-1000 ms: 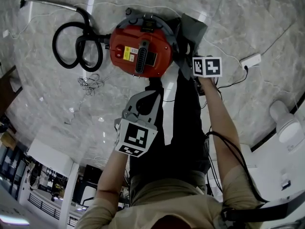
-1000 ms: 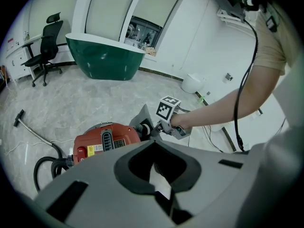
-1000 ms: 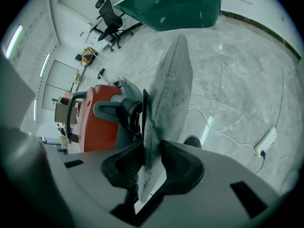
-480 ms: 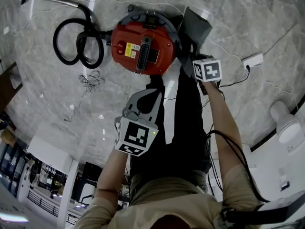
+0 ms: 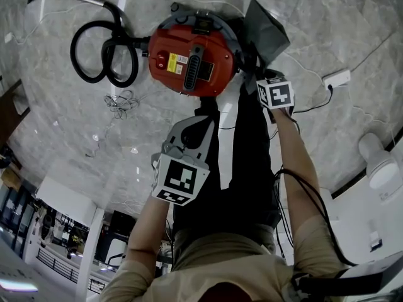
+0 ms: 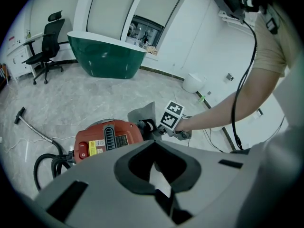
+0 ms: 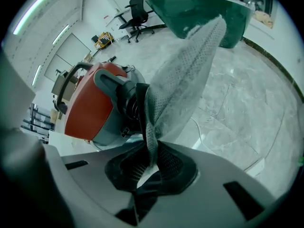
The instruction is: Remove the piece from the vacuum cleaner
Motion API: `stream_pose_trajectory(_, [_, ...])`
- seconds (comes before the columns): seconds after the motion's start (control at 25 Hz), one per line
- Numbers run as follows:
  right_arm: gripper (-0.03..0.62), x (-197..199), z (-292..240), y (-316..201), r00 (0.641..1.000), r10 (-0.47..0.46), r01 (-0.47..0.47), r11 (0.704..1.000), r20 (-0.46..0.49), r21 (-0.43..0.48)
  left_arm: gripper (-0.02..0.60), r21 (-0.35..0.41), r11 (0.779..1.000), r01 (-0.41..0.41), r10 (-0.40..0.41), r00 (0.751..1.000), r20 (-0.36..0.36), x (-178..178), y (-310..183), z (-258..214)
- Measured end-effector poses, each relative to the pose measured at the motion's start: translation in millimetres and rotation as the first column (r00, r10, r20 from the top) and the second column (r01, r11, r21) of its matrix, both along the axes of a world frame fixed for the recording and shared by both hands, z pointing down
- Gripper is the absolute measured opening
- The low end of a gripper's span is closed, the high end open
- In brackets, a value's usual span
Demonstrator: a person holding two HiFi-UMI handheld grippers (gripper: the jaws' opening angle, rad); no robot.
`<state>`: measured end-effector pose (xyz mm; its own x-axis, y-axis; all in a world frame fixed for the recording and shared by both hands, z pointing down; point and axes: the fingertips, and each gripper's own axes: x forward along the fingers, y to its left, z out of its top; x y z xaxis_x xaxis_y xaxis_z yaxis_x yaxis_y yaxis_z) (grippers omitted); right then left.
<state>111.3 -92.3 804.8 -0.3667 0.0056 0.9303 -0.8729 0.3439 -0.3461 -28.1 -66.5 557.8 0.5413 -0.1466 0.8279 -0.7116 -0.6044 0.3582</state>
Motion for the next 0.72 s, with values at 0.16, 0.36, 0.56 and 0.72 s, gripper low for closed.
stream_pose_trajectory(0.16, [0.032,2,1,0,0.998,0.058,-0.058,0.998,0.010,-0.003,-0.006,-0.006,1.000,0.006,-0.006,1.000,0.001,-4,2,1])
stream_pose_trajectory(0.36, [0.032,3,2,0,0.998,0.062,-0.062,0.998,0.017,-0.005,-0.006,-0.005,1.000,0.008,-0.008,1.000,0.002,-6,1,2])
stream_pose_trajectory(0.56, [0.032,10,4,0,0.999,0.038,-0.038,0.999,-0.004,0.015,-0.006,-0.010,1.000,0.012,-0.012,1.000,0.007,-10,4,4])
stream_pose_trajectory(0.72, [0.031,11,8,0,1.000,0.028,-0.028,1.000,-0.005,0.012,-0.006,-0.021,1.000,0.018,-0.018,1.000,0.009,-11,7,8])
